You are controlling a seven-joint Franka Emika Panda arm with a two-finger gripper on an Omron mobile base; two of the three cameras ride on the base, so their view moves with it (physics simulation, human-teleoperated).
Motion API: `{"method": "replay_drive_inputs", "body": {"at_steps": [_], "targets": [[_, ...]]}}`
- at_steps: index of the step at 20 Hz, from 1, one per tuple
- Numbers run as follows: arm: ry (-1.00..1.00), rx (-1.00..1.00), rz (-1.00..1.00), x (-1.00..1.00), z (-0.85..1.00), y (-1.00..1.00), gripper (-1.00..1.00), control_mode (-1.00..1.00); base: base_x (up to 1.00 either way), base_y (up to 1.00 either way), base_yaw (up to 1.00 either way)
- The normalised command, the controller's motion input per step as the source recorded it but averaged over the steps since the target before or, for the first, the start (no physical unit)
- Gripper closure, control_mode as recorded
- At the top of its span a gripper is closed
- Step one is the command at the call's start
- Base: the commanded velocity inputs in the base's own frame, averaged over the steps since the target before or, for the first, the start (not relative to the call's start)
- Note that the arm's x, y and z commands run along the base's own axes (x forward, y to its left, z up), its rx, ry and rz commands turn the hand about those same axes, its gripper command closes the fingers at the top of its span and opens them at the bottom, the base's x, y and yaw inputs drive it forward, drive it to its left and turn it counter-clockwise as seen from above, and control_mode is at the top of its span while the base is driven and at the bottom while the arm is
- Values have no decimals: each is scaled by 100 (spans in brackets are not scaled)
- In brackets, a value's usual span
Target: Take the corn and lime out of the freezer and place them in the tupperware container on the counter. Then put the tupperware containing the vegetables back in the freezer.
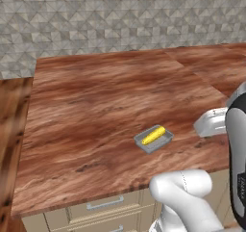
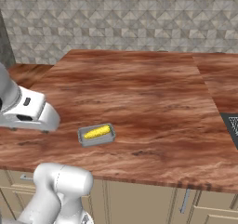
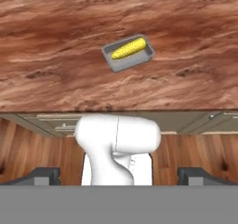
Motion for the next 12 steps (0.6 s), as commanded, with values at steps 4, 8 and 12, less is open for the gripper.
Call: {"method": "replay_drive_inputs", "body": {"at_steps": [4,8,12], "targets": [[0,0,0,-13,0,1,-100,100,-65,32,0],[0,0,0,0,0,0,-100,100,-91,96,0],[0,0,0,0,0,0,-100,100,-45,100,0]]}}
